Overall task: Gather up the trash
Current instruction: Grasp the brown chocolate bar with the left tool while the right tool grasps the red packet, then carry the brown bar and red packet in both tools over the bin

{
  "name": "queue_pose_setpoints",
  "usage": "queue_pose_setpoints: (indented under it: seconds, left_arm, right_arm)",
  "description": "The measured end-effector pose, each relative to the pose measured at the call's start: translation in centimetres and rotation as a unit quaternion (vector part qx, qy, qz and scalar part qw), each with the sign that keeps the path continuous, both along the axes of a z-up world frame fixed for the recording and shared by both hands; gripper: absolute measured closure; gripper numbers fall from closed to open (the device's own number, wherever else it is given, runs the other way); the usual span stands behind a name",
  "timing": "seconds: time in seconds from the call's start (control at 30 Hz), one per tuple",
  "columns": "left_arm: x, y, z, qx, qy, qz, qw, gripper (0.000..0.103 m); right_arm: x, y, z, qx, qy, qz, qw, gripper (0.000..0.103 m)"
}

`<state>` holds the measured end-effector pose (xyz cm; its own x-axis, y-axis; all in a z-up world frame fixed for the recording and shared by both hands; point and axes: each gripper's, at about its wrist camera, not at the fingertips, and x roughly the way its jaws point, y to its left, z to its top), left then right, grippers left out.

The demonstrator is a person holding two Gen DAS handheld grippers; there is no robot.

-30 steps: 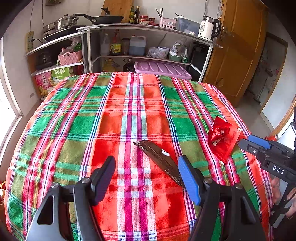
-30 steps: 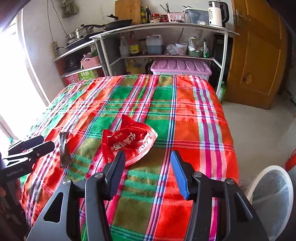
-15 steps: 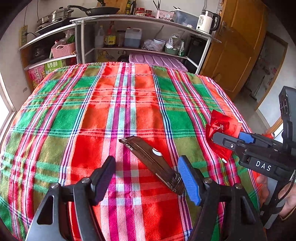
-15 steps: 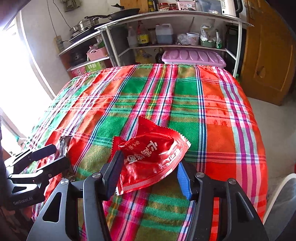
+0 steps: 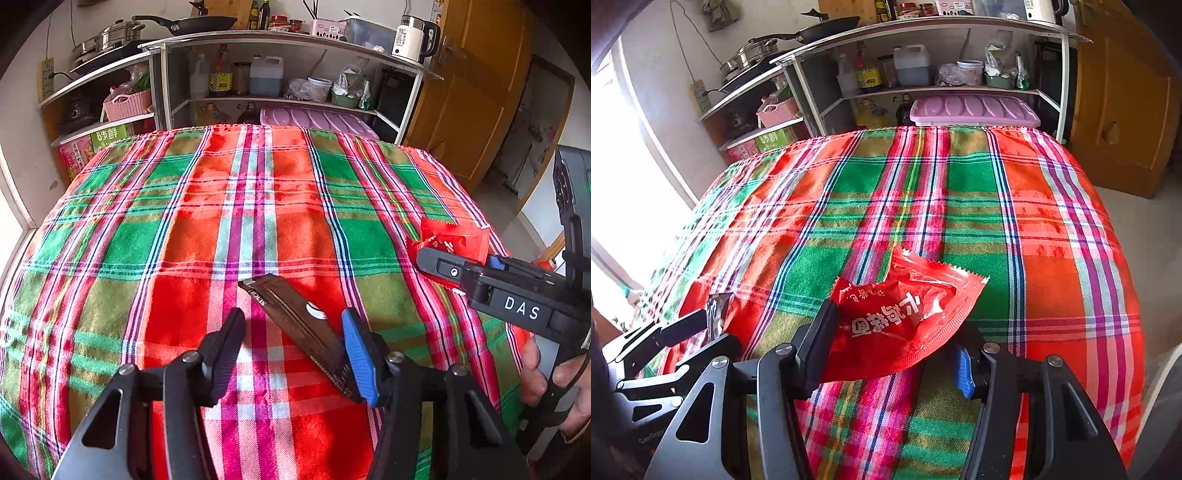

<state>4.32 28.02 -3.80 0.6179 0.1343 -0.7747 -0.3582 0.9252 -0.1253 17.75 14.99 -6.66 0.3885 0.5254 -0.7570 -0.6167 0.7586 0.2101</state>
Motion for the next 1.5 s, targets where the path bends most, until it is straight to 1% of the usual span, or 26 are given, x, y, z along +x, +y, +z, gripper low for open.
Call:
queue_pose_setpoints:
  seconds: [0.03,0.1,0.13,0.23,0.27,0.3,0.33,0.37,0.5,0.63,0.77,1.13,1.3,1.5]
  left_arm:
    - [0.0,0.0,0.0,-0.002,-0.001,-0.004,1.0,0.057]
    - [0.0,0.0,0.0,-0.004,-0.002,-0.007,1.0,0.063]
    - [0.1,-0.1,0.1,-0.004,-0.002,-0.009,0.9999,0.064]
    - [0.0,0.0,0.1,-0.006,-0.004,-0.011,0.9999,0.072]
    - [0.0,0.0,0.1,-0.007,-0.004,-0.012,0.9999,0.072]
    - [0.0,0.0,0.2,-0.007,-0.004,-0.013,0.9999,0.075]
    - [0.0,0.0,0.2,-0.009,-0.006,-0.015,0.9998,0.079]
    - [0.0,-0.1,0.2,-0.011,-0.006,-0.017,0.9998,0.08]
    - [0.0,-0.2,0.4,-0.013,-0.007,-0.02,0.9997,0.08]
    - [-0.2,-0.3,0.6,-0.012,-0.011,-0.021,0.9996,0.08]
    - [-0.3,-0.6,1.1,-0.012,-0.018,-0.026,0.9994,0.08]
    - [-0.4,-2.4,2.5,0.001,-0.028,-0.042,0.9987,0.08]
    - [-0.1,-4.0,3.5,0.011,-0.038,-0.059,0.9975,0.08]
    - [0.4,-6.1,4.6,0.024,-0.047,-0.077,0.9957,0.08]
  right_arm:
    - [-0.1,0.1,0.0,-0.002,-0.003,-0.001,1.0,0.049]
    - [-0.4,0.2,0.0,-0.007,-0.011,-0.001,1.0,0.051]
    - [-0.5,0.2,0.1,-0.006,-0.013,0.0,1.0,0.053]
    - [-0.7,0.2,0.1,-0.005,-0.017,0.002,1.0,0.058]
    - [-0.7,0.2,0.1,-0.004,-0.018,0.003,1.0,0.061]
    - [-0.8,0.2,0.2,-0.003,-0.019,0.003,1.0,0.065]
    - [-1.0,0.1,0.2,-0.002,-0.019,0.003,1.0,0.066]
    - [-1.0,0.1,0.2,-0.002,-0.021,0.002,1.0,0.067]
    - [-1.6,0.0,0.2,-0.007,-0.03,0.006,1.0,0.07]
    - [-2.4,-0.2,0.6,-0.006,-0.045,0.006,0.999,0.075]
    - [-3.0,-0.6,1.0,-0.006,-0.055,0.007,0.998,0.077]
    - [-4.0,-2.9,2.3,0.011,-0.066,-0.01,0.998,0.079]
    - [-4.7,-4.6,3.4,0.018,-0.081,-0.018,0.996,0.079]
    - [-5.3,-7.3,4.6,0.028,-0.093,-0.042,0.994,0.079]
